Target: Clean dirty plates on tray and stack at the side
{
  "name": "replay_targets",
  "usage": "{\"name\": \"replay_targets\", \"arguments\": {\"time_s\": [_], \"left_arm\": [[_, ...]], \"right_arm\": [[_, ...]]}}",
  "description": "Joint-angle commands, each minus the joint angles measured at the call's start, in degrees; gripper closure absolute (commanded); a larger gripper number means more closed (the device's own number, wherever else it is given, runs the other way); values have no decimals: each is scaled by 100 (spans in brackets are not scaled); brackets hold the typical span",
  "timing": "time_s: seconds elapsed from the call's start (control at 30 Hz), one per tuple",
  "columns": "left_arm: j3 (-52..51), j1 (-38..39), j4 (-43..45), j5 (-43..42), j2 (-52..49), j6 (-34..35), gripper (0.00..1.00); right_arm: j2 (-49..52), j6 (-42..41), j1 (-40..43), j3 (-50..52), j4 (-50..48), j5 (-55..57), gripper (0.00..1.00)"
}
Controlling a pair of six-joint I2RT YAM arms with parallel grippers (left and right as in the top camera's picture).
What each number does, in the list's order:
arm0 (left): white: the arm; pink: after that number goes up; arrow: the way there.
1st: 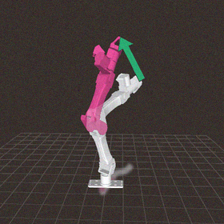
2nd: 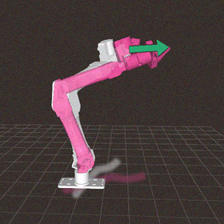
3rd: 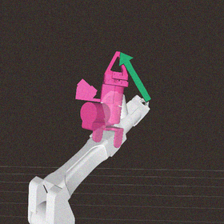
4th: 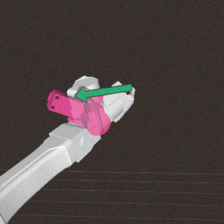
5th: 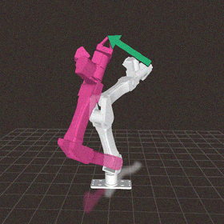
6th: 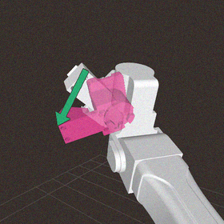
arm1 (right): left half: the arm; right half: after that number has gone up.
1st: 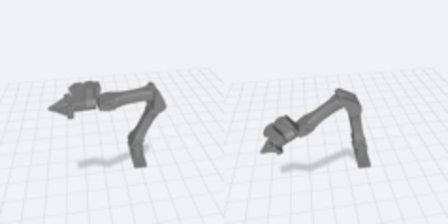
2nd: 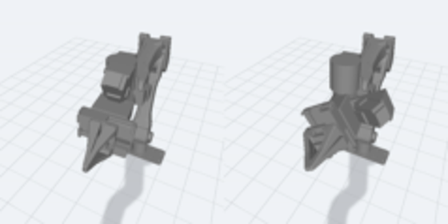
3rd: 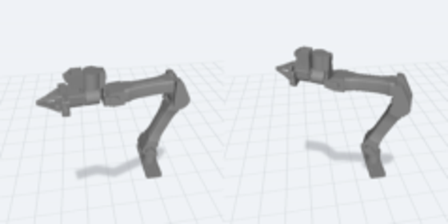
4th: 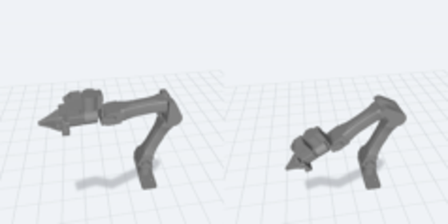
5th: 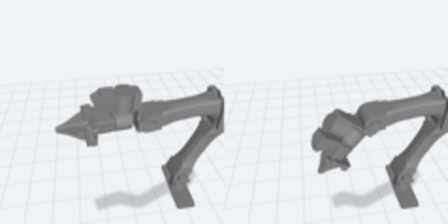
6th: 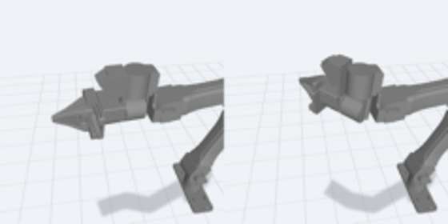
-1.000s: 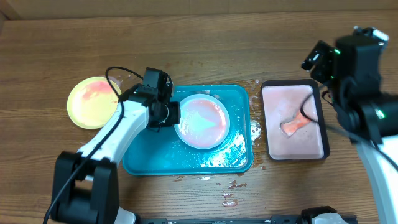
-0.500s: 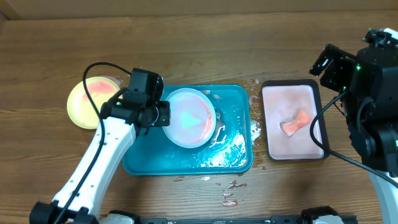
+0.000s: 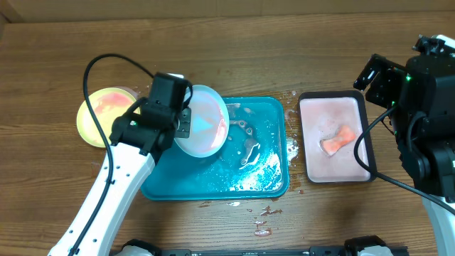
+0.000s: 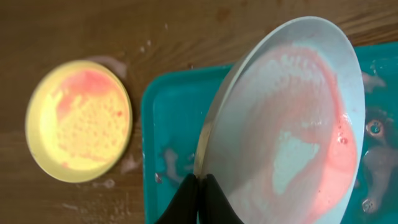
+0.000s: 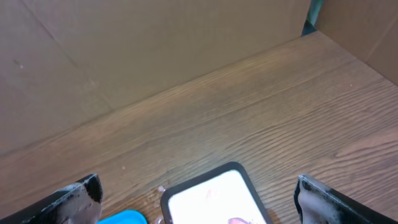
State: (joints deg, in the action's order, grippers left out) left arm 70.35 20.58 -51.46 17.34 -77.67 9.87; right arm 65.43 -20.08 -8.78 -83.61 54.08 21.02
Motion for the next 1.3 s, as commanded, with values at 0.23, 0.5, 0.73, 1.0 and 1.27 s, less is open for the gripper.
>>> {"name": "replay_targets", "arguments": {"time_s": [0.23, 0.5, 0.73, 1.0, 1.27], "left_arm": [[723, 1054, -297, 2435, 131, -831, 95], [782, 2103, -236, 4017, 129, -1279, 96], [782, 2688, -227, 5274, 129, -1569, 96], [782, 2863, -227, 5827, 129, -1681, 96], [782, 2863, -221, 5827, 129, -1790, 96]], "right_arm": [[-37, 42, -37, -74, 48, -11, 0], [-37, 42, -37, -74, 48, -11, 0], [-37, 42, -37, -74, 48, -11, 0], [-37, 42, -37, -74, 48, -11, 0], [-37, 42, -37, -74, 48, -11, 0]]}}
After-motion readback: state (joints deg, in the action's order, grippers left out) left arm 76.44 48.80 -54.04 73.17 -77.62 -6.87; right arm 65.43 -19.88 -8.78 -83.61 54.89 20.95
